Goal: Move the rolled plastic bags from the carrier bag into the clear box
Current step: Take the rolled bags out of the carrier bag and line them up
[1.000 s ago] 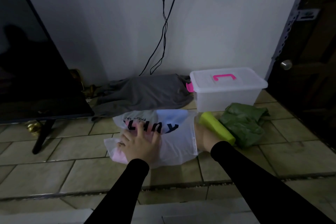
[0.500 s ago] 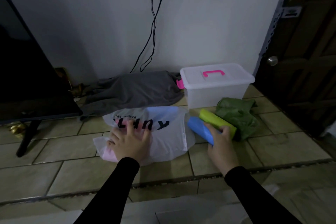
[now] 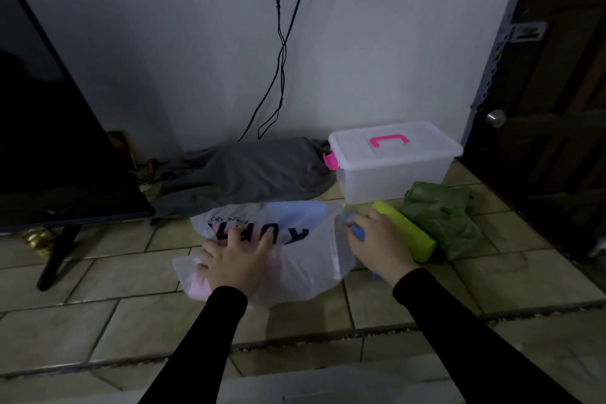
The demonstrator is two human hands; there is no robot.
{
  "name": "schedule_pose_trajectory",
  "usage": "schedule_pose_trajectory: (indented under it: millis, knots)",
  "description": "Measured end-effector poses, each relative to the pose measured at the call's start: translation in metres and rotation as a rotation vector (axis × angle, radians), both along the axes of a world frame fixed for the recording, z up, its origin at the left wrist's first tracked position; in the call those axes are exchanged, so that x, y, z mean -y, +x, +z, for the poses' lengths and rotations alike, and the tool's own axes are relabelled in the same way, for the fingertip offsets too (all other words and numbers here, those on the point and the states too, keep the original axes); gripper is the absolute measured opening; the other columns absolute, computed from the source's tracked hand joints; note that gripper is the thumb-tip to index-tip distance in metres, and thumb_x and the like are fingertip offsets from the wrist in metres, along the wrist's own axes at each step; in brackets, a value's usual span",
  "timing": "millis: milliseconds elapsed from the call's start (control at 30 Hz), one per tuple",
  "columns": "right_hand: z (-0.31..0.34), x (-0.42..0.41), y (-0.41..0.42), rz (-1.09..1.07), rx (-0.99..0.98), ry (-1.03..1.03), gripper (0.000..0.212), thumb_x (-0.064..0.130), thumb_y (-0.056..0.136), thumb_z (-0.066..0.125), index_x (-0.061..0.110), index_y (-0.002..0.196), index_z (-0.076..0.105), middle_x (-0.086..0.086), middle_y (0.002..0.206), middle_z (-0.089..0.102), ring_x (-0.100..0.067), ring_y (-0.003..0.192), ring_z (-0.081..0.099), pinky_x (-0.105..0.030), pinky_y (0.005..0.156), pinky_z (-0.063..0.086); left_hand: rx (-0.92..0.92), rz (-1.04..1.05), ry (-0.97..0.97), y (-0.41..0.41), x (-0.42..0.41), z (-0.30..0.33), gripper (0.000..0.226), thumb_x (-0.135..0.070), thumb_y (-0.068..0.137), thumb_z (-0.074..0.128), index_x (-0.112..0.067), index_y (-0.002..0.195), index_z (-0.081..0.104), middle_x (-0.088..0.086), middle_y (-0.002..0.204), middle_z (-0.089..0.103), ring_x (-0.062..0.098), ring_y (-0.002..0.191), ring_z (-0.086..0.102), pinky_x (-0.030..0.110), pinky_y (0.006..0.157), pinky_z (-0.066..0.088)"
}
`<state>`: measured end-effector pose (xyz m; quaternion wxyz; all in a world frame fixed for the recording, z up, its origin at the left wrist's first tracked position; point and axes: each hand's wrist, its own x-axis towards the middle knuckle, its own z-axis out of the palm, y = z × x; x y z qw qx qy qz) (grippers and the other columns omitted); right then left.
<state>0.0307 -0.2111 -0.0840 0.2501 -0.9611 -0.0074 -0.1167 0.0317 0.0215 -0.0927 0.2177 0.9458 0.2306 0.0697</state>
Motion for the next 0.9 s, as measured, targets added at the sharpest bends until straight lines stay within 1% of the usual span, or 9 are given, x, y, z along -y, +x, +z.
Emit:
schedule_pose_trajectory:
  millis: [67,100,167,233,367,567,733,800,900]
  knots:
    - [0.002,0.000,0.016,0.105,-0.168,0.097,0.031,0.024,0.095,0.051,0.013,0.067,0.057,-0.009,0.076,0.053,-0.027,0.079,0.054,-0.030,0.056,0.031,-0.062,0.012,-0.088,0.003,0.001,0.009,0.081,-0.084,0.069,0.043,-0.030,0.130,0.042,0.024,0.133,0.034,0.040,0.128,0.032,0.053,0.108,0.021]
    - [0.002,0.001,0.023,0.150,-0.216,0.072,0.033,0.024,0.095,0.051,0.011,0.065,0.057,-0.012,0.075,0.055,-0.027,0.077,0.054,-0.030,0.054,0.028,-0.087,0.016,-0.084,0.005,0.001,0.011,0.086,-0.087,0.065,0.044,-0.030,0.130,0.041,0.024,0.134,0.033,0.040,0.129,0.031,0.055,0.109,0.022]
    - [0.000,0.003,0.037,0.215,-0.258,0.006,0.025,0.025,0.094,0.052,0.010,0.087,0.070,-0.013,0.096,0.065,-0.026,0.088,0.058,-0.028,0.063,0.036,-0.130,0.032,0.007,0.007,0.004,0.011,0.101,-0.094,0.052,0.044,-0.029,0.130,0.036,0.024,0.139,0.030,0.042,0.129,0.031,0.057,0.106,0.024]
    - [-0.001,0.004,0.048,0.269,-0.286,0.024,0.026,0.024,0.094,0.052,0.019,0.113,0.069,-0.009,0.116,0.065,-0.027,0.105,0.059,-0.031,0.081,0.046,-0.144,0.030,0.135,0.008,0.006,0.011,0.104,-0.096,0.051,0.042,-0.027,0.129,0.035,0.023,0.134,0.033,0.040,0.123,0.038,0.053,0.100,0.032]
    - [0.007,-0.001,0.059,0.319,-0.269,0.118,0.045,0.021,0.092,0.058,0.022,0.136,0.051,-0.004,0.131,0.059,-0.022,0.120,0.053,-0.030,0.100,0.041,-0.101,-0.037,0.126,0.022,-0.008,0.013,0.066,-0.072,0.081,0.042,-0.022,0.124,0.042,0.020,0.121,0.038,0.037,0.109,0.049,0.046,0.092,0.045]
    - [-0.003,-0.014,0.072,0.276,-0.212,0.018,0.038,0.029,0.087,0.065,0.015,0.123,0.062,-0.006,0.121,0.064,-0.024,0.112,0.058,-0.027,0.092,0.041,-0.046,-0.019,0.226,0.024,-0.008,0.004,0.056,-0.066,0.091,0.029,-0.021,0.120,0.045,0.018,0.116,0.038,0.034,0.097,0.056,0.040,0.077,0.047]
    - [-0.013,-0.026,0.088,0.190,-0.191,-0.199,0.072,0.050,0.077,0.064,0.022,0.139,0.039,-0.002,0.142,0.046,-0.027,0.128,0.040,-0.036,0.103,0.037,-0.015,-0.025,0.236,0.022,-0.010,-0.003,0.061,-0.070,0.087,0.032,-0.023,0.123,0.040,0.017,0.121,0.035,0.035,0.104,0.051,0.043,0.080,0.046]
    - [-0.016,-0.028,0.094,0.196,-0.243,-0.148,0.079,0.053,0.072,0.067,0.022,0.139,0.040,-0.005,0.141,0.047,-0.029,0.128,0.043,-0.037,0.104,0.039,-0.031,-0.027,0.247,0.023,-0.009,-0.003,0.063,-0.072,0.086,0.031,-0.023,0.125,0.037,0.017,0.122,0.035,0.036,0.104,0.052,0.043,0.080,0.046]
    - [-0.015,-0.029,0.099,0.196,-0.263,-0.049,0.068,0.055,0.067,0.071,0.021,0.124,0.054,-0.006,0.125,0.060,-0.028,0.117,0.054,-0.035,0.096,0.044,-0.053,-0.018,0.249,0.023,-0.009,-0.001,0.064,-0.073,0.086,0.030,-0.024,0.127,0.034,0.018,0.124,0.033,0.036,0.106,0.051,0.044,0.081,0.046]
